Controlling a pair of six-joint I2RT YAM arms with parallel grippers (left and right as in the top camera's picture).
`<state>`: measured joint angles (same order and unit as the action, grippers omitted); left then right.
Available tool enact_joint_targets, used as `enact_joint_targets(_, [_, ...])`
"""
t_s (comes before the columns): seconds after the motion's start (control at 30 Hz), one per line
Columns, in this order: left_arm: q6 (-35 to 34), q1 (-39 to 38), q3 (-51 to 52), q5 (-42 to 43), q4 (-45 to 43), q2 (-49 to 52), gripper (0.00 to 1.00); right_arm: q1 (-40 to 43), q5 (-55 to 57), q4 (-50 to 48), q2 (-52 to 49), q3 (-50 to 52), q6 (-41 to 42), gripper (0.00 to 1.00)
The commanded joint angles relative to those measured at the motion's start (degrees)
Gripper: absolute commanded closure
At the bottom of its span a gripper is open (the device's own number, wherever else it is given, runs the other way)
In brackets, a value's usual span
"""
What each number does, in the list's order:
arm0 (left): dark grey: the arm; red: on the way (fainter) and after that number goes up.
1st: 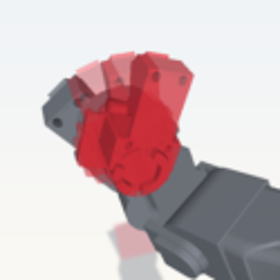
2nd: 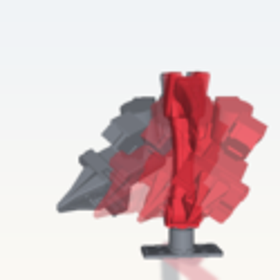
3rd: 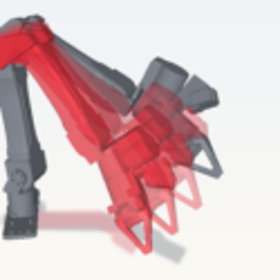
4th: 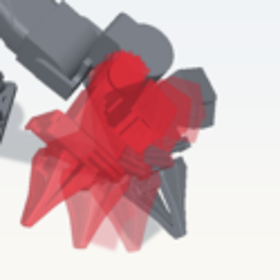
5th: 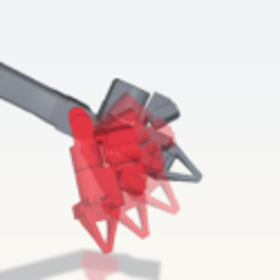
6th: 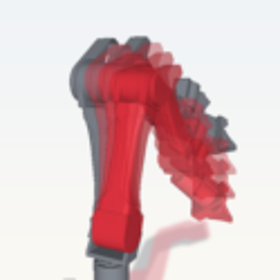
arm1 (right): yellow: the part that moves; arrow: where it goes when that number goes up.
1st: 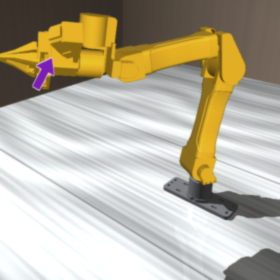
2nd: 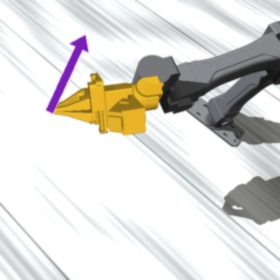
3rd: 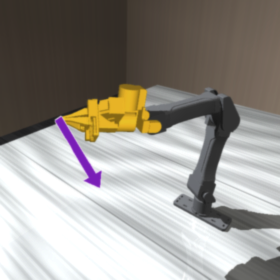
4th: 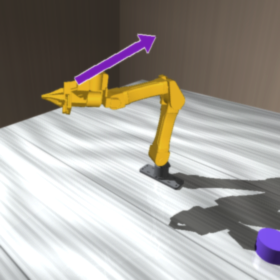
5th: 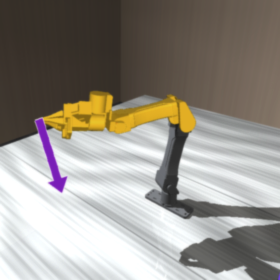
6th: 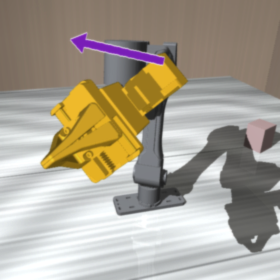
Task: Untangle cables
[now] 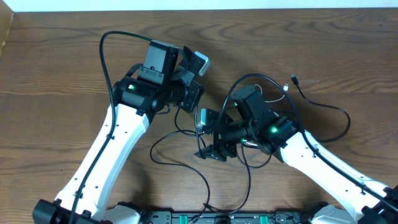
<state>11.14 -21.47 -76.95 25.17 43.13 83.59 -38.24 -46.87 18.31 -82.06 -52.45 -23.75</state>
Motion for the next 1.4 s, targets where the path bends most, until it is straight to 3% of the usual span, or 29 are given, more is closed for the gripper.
enact_joint_targets(0.0, [-4.8,-0.1,-0.1,0.9,-0.7,0.2,0.92,-1.0,-1.3,-0.4,-0.6,-0.7,-1.2,0.4])
enact_joint_targets(0.1, [-6.0,-0.2,-0.1,1.7,-0.7,0.2,0.93,-1.2,-1.3,-0.9,-0.6,-0.7,-1.2,0.5])
enact_joint_targets(0.37, [-6.1,-0.2,-0.1,8.0,-2.0,0.2,0.92,-1.2,-0.3,-3.3,-1.9,-0.7,-1.2,0.48])
enact_joint_targets(0.73, [-6.1,-0.2,-0.1,8.1,-2.1,0.2,0.93,-1.2,1.8,-6.6,-5.4,-0.7,-1.2,0.5])
enact_joint_targets(0.8, [-6.1,-0.2,-0.1,8.1,-2.1,0.2,0.92,-1.2,1.7,-7.1,-5.4,-0.7,-1.2,0.59])
enact_joint_targets(0.97, [-6.1,-0.2,-0.1,8.0,-2.3,0.2,0.92,-1.2,1.7,-7.1,-5.4,-0.7,-1.2,0.96])
enact_joint_targets(1.0, [-6.1,-0.2,-0.1,8.0,-2.4,0.2,0.93,-1.2,1.7,-7.1,-5.4,-0.7,-1.1,0.99])
enact_joint_targets(1.27, [-6.1,-0.2,-0.1,6.5,-2.3,0.2,0.93,-1.2,1.7,-6.9,-5.4,-0.7,0.1,0.98])
enact_joint_targets(1.37, [-6.1,-0.1,-0.1,5.4,-2.1,0.2,0.92,-1.0,1.8,-7.0,-5.4,-0.7,1.5,0.87])
